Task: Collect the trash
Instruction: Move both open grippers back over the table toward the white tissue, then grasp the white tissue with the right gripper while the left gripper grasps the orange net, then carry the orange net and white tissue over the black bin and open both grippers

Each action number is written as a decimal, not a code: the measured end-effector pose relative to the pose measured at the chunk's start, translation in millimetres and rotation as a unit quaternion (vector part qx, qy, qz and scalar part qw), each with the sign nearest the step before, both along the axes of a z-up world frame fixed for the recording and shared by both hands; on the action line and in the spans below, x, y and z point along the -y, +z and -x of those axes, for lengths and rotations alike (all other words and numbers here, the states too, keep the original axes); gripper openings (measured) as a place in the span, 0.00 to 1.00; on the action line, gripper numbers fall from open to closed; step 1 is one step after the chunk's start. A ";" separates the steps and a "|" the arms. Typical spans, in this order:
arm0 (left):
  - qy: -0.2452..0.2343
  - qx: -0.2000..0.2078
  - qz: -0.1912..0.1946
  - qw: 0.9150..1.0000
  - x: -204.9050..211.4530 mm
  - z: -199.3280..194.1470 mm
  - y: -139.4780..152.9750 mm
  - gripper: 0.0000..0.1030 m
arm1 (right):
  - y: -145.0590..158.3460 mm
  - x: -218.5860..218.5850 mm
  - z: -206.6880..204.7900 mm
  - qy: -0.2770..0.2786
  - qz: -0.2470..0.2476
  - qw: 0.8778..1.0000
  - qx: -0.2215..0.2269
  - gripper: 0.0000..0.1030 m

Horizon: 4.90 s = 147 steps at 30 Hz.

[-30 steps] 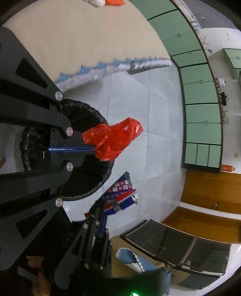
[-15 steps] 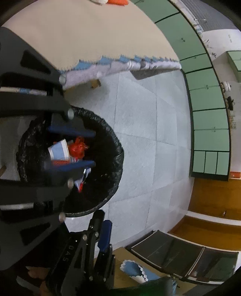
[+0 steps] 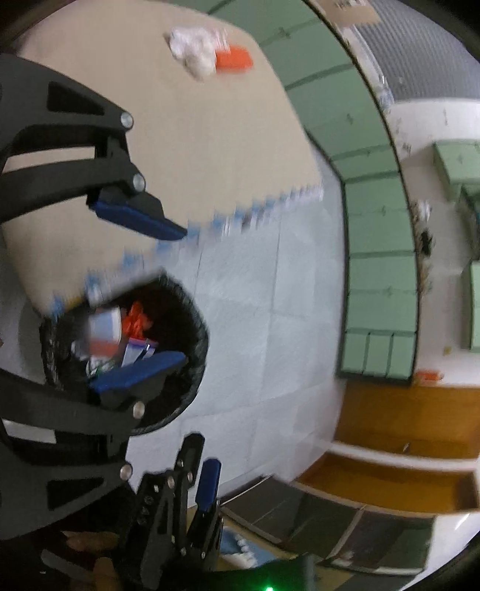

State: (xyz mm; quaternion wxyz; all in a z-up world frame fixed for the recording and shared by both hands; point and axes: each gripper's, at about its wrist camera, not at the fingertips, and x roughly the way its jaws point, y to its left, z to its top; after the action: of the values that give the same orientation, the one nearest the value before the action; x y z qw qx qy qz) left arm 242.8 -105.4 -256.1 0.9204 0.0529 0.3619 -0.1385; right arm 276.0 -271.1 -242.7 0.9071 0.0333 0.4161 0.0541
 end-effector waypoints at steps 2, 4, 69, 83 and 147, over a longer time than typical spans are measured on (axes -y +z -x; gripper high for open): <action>0.031 0.014 0.001 0.999 -28.7 6.9 11.9 0.66 | 14.0 -20.5 -1.9 0.026 0.001 0.999 0.019 0.43; 0.067 0.026 -0.003 0.997 -62.1 13.3 21.1 0.69 | 27.0 -50.5 -7.7 0.063 0.002 0.997 0.039 0.44; 0.255 -0.047 -0.035 0.965 -289.0 -198.6 -37.4 0.72 | -13.6 -292.8 -259.0 0.250 -0.027 0.964 0.090 0.10; 0.251 -0.023 -0.009 0.968 -279.9 -191.3 -9.8 0.07 | 0.1 -283.6 -247.2 0.254 -0.031 0.962 0.092 0.10; -0.074 0.011 0.033 0.997 37.2 45.1 58.7 0.07 | 78.5 -2.5 48.2 0.000 0.011 0.996 0.090 0.10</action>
State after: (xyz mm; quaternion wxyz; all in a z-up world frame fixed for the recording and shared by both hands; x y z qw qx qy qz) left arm 197.7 -142.5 -197.4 0.9128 0.0506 0.3418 -0.2178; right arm 227.7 -268.6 -164.2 0.9411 0.0182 0.3336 0.0518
